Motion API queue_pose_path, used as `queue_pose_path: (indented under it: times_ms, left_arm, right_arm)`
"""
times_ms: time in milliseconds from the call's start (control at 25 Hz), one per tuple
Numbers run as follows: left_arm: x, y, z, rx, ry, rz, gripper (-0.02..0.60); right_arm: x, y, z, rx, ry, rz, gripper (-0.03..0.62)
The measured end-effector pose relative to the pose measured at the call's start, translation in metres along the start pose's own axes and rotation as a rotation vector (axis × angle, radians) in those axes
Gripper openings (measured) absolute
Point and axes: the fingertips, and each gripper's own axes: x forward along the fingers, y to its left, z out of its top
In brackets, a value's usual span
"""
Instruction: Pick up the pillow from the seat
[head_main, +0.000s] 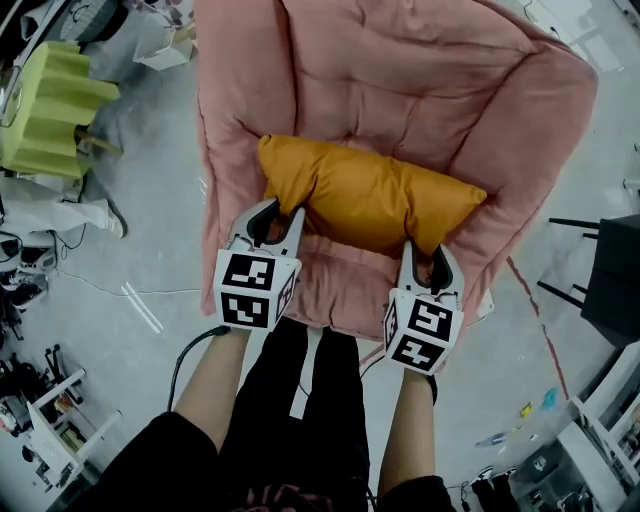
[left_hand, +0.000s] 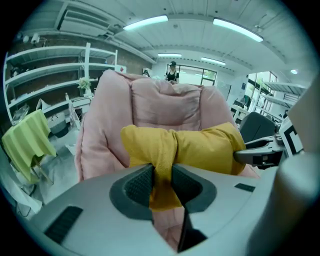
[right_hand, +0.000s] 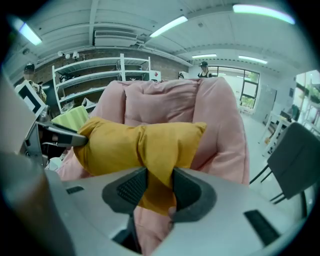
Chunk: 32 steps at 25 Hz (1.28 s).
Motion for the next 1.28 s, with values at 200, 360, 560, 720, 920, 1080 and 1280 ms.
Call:
queue_pose_path:
  times_ms: [200, 360, 560, 720, 920, 1080, 1280]
  left_arm:
    - [-0.036, -0.005, 0.022, 0.006, -0.031, 0.009, 0.112]
    - [-0.064, -0.009, 0.043, 0.01, -0.065, 0.016, 0.11]
    - [-0.098, -0.015, 0.082, 0.017, -0.13, 0.02, 0.11]
    - [-0.128, -0.019, 0.121, 0.03, -0.206, 0.032, 0.11]
    - [-0.155, -0.028, 0.152, 0.045, -0.283, 0.042, 0.111]
    - [-0.187, -0.034, 0.167, 0.06, -0.321, 0.046, 0.112]
    - [-0.229, -0.037, 0.19, 0.078, -0.388, 0.051, 0.11]
  right_arm:
    - [-0.034, 0.003, 0.018, 0.018, -0.028, -0.007, 0.17]
    - [-0.063, 0.005, 0.038, 0.023, -0.063, -0.007, 0.17]
    - [-0.097, 0.002, 0.078, 0.008, -0.133, -0.017, 0.17]
    - [-0.127, -0.001, 0.114, 0.002, -0.21, -0.021, 0.17]
    - [-0.156, -0.007, 0.145, -0.015, -0.286, -0.029, 0.17]
    - [-0.187, -0.004, 0.158, -0.014, -0.319, -0.029, 0.17]
    - [-0.225, 0.003, 0.181, -0.024, -0.385, -0.031, 0.17]
